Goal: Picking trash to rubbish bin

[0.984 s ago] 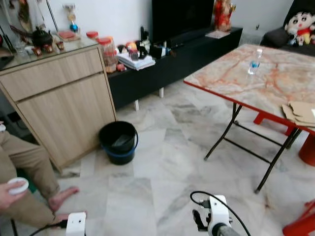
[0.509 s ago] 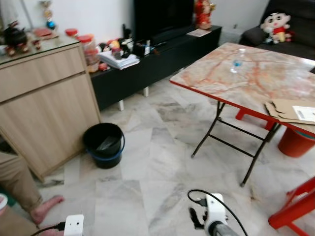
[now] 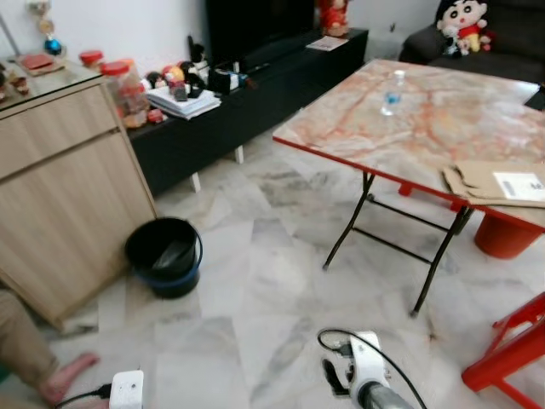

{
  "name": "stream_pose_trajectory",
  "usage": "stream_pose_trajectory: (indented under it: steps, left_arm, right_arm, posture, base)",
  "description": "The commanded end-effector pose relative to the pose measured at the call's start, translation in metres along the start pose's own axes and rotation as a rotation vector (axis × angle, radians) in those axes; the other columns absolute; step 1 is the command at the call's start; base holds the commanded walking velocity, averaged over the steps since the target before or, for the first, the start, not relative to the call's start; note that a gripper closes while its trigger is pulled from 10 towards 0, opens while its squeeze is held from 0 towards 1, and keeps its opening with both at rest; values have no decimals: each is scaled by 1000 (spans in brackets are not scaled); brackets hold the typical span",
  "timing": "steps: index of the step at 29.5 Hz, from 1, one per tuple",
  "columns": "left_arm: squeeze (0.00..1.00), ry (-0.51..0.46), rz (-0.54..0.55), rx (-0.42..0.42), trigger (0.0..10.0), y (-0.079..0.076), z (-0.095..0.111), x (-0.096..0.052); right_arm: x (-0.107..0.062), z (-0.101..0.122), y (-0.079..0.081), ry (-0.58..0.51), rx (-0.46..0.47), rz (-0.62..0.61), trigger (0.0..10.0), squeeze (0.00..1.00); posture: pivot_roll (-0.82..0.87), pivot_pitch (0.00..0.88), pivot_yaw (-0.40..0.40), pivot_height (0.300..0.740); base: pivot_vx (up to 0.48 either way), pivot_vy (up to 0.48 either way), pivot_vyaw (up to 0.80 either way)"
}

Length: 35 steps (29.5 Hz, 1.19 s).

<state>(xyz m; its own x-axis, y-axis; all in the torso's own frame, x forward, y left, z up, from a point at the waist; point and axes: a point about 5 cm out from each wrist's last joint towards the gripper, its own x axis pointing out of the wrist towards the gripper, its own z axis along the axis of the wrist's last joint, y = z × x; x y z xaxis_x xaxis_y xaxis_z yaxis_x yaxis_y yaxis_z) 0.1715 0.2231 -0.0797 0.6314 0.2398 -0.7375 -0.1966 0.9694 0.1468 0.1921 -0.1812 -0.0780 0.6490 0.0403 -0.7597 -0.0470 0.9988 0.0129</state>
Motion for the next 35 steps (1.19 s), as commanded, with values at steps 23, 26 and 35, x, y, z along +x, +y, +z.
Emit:
stream_pose_trajectory:
  steps: [23,26,35]
  left_arm:
    - [0,16,39,31,10000,20,-4,-1]
    - [0,17,40,33,10000,21,-4,-1]
    - [0,7,38,41,10000,22,-1,0]
  right_arm:
    - [4,7,19,-18,10,17,10000,0]
    - [4,7,20,-19,10,22,10000,0]
    - [4,5,21,-13,-8,26,10000,0]
  posture:
    - [67,0,50,740]
    - [63,0,54,740]
    - [71,0,53,740]
  base:
    - [471,0,407]
    - [472,0,0]
    - [472,0,0]
